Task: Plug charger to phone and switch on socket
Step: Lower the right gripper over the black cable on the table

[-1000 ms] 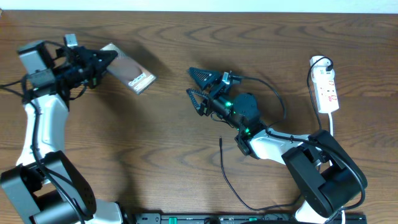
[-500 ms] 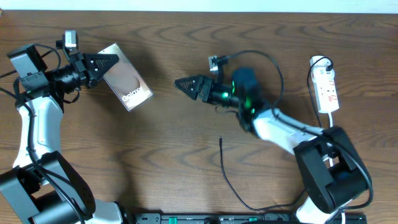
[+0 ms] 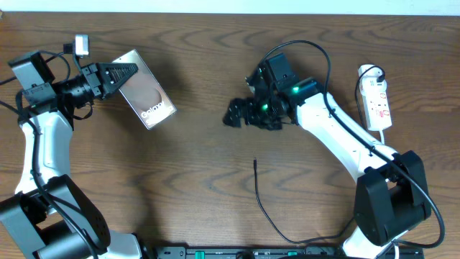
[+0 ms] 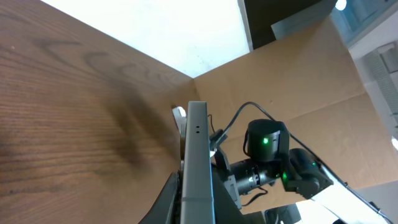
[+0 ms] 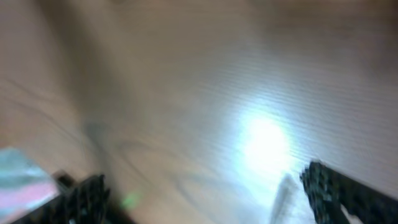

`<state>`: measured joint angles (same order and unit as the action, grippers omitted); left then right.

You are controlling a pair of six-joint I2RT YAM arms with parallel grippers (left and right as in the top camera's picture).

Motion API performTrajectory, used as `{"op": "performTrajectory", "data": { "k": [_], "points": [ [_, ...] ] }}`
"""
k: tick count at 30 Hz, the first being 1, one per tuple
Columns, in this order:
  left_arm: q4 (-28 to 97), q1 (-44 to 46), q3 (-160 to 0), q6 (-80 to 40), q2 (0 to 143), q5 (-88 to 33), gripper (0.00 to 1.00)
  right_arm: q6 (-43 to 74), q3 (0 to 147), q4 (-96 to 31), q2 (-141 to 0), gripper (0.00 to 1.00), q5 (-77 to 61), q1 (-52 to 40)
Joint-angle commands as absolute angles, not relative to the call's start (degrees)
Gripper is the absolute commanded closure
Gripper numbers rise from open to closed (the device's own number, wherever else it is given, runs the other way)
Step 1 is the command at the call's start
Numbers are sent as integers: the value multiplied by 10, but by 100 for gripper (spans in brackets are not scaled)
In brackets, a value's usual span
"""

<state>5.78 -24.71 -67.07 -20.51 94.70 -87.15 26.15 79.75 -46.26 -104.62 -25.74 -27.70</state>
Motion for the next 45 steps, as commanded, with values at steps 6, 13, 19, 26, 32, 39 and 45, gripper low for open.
{"op": "performTrajectory", "data": {
  "k": [6, 13, 19, 26, 32, 39, 45],
  "points": [
    [65, -249, -677, -176, 934, -890, 93, 223, 791, -614, -1049, 5, -106, -305],
    [79, -249, -677, -176, 934, -876, 92, 329, 757, -612, -1049, 1, -69, -364],
    [79, -249, -677, -176, 934, -876, 92, 471, 716, -558, -1049, 1, 15, -404],
    [79, -249, -677, -176, 934, -876, 93, 571, 711, -541, -1050, 1, 95, -426],
    [79, -249, -677, -176, 934, -876, 93, 572, 710, -522, -1069, 1, 80, -442],
    [81, -249, -677, -176, 934, -876, 93, 570, 710, -517, -1117, 1, 50, -457],
    [81, -249, -677, -176, 934, -876, 92, 570, 710, -518, -1126, 1, 39, -458]
  ]
}}
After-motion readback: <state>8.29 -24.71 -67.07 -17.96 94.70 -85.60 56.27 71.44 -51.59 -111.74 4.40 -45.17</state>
